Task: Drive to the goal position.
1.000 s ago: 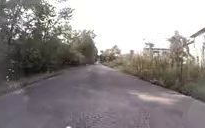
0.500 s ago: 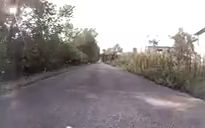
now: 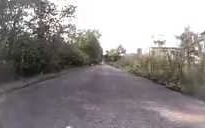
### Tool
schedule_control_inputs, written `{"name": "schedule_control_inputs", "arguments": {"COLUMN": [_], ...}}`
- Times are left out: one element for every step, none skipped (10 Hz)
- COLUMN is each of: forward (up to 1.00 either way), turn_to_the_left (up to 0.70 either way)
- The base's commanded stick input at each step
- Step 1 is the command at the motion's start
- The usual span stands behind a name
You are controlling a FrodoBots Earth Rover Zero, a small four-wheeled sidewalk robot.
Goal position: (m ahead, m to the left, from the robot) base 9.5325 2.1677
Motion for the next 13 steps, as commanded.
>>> {"name": "schedule_control_inputs", "arguments": {"forward": [0.70,0.70,0.70,0.70,0.70,0.70,0.70,0.70,0.70,0.70,0.70,0.70,0.70], "turn_to_the_left": [0.00,0.00,0.00,0.00,0.00,0.00,0.00,0.00,0.00,0.00,0.00,0.00,0.00]}}
